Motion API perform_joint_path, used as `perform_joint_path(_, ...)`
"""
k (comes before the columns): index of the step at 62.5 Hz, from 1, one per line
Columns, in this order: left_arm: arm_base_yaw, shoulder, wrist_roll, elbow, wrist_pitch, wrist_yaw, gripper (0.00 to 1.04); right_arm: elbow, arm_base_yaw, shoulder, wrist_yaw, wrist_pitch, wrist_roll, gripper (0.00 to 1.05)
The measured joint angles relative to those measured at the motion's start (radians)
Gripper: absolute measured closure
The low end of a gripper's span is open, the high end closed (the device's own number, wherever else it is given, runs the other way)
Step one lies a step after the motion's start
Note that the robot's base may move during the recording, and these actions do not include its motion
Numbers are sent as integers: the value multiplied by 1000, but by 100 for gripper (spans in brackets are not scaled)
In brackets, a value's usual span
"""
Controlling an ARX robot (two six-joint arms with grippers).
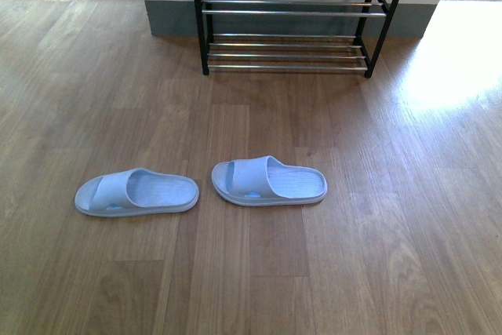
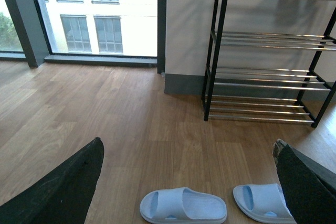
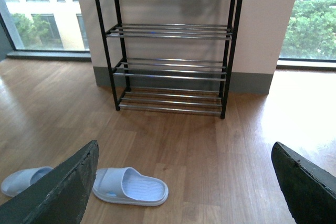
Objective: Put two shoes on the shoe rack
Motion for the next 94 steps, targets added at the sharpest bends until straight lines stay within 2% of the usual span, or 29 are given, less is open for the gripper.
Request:
perform_joint_path(53, 0, 0, 0, 0, 0, 0, 9, 0, 0, 1, 0, 0, 0, 9)
perform_joint_path(57, 0, 0, 0, 0, 0, 0, 9, 3, 29, 40, 93, -5, -25, 9)
perform_joint_path(59, 0, 0, 0, 0, 0, 0, 9, 6, 43, 92, 127, 14, -32, 9)
perform_joint_path(62, 0, 0, 0, 0, 0, 0, 9, 9, 55, 209, 126, 71, -52, 9)
perform_joint_path(67, 0, 0, 0, 0, 0, 0, 9, 17, 80, 445, 72, 210, -82, 9)
perform_joint_path(72, 0, 0, 0, 0, 0, 0, 9, 41, 106, 787, 34, 439, -135, 9)
perform_joint_path(82, 0, 0, 0, 0, 0, 0, 9, 147, 167, 1380, -11, 764, -232, 9)
perform_joint_path(88, 0, 0, 0, 0, 0, 0, 9, 239, 206, 1702, -56, 873, -279, 9)
perform_joint_path(94, 0, 0, 0, 0, 0, 0, 9, 352, 233, 1998, -118, 909, -325, 9)
